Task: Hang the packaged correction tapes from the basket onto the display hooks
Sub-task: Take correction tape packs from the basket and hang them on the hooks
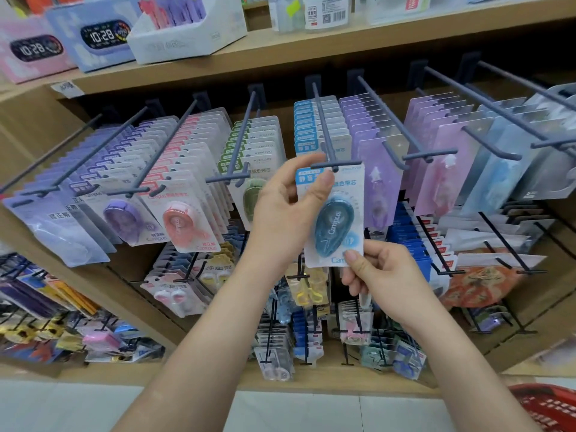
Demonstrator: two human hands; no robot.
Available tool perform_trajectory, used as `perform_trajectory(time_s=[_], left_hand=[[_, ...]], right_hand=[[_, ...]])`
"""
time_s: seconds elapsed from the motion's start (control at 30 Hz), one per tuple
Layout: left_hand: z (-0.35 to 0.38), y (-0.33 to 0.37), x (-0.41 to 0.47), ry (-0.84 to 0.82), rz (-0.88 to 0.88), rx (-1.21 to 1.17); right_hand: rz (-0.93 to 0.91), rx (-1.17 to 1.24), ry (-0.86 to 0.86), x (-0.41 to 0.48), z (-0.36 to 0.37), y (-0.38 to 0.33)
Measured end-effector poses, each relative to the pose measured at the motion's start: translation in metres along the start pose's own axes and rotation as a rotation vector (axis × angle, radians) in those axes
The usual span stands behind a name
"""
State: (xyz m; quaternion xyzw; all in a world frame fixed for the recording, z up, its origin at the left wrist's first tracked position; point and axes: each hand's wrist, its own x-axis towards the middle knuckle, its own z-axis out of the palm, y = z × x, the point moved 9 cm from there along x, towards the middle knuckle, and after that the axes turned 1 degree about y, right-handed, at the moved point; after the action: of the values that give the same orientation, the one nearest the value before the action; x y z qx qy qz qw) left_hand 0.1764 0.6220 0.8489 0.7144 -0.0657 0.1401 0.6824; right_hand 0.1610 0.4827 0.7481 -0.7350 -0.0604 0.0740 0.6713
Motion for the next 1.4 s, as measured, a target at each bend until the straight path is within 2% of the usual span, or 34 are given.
perform_trajectory(time_s=[0.13, 0.23, 0.47, 0.73, 0.9, 1.0, 1.1, 1.2, 1.4], left_hand=[[-0.007, -0.016, -0.012, 0.021, 0.011, 0.069], [-0.018, -0.019, -0.016, 0.118, 0.027, 0.227], [-0.015, -0.025, 0.004, 0.131, 0.070, 0.615], [-0.005, -0.010, 0.002, 0.091, 0.142, 0.910], [-0.013, -0.003, -0.030, 0.122, 0.295, 0.915], [-0.003, -0.018, -0.056, 0.016, 0.328, 0.885], [0.026, -0.034, -0.088, -0.180, 0.389, 0.871], [0.067, -0.062, -0.125, -0.410, 0.406, 0.888], [0.165, -0.114, -0.202, -0.734, 0.426, 0.876]], right_hand=[[0.003, 0.060, 0.084, 0.007, -0.005, 0.000], [0.005, 0.096, 0.130, 0.013, -0.005, -0.001], [0.078, 0.247, 0.180, 0.023, -0.006, 0.003], [0.100, 0.003, 0.221, -0.024, -0.047, 0.017], [0.088, -0.118, 0.362, -0.085, -0.089, 0.030], [0.107, -0.184, 0.477, -0.133, -0.114, 0.041], [0.158, -0.261, 0.569, -0.184, -0.136, 0.058], [0.219, -0.457, 0.625, -0.237, -0.160, 0.080], [0.524, -0.681, 0.607, -0.339, -0.210, 0.150]])
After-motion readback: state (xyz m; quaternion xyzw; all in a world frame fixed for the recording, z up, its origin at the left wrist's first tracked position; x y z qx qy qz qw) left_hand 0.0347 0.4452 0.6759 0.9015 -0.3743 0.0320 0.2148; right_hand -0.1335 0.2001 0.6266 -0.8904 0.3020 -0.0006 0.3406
